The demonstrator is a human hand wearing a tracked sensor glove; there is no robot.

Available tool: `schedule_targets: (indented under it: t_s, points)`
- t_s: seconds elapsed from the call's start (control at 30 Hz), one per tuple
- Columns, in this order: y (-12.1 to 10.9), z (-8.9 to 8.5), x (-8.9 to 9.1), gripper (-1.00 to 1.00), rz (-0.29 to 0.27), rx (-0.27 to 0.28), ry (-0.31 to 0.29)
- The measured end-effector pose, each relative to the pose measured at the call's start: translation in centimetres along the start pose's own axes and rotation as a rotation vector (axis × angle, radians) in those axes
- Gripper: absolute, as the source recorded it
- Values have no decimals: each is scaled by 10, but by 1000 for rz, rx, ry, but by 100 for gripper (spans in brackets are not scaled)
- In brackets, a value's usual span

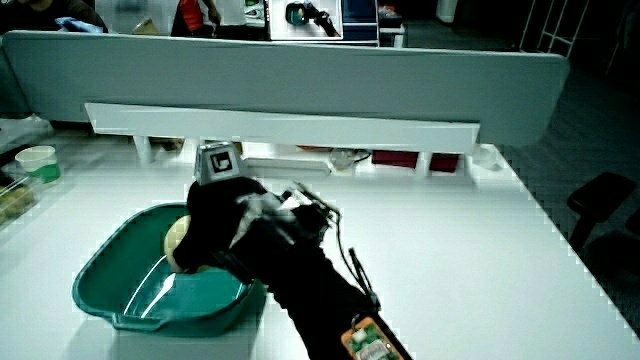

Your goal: Place pear into plate

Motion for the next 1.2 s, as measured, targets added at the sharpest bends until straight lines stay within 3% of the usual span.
schedule_targets:
  t_s: [0.07,0.13,0.17,0.27,0.3,0.63,0.7,0.9,1.07,1.2]
  points:
    - [3,-4,-6,0,-4,16,-24]
    - [10,-11,-9,0,18,-27,-2]
    - [15,-17,-8,0,3,-43,-11]
    - [20,-25,-11,0,-4,-51,-19]
    - [24,-30,-11,0,0,-80,-12]
    - [48,-64,-12,0,-24,-160,-24]
    - [52,-70,-11,0,-31,-197,-21]
    - [60,-83,-9,0,-45,-224,-15]
    - [61,-84,-5,0,-39,-250,20]
    - [64,-87,-3,-4,-66,-274,16]
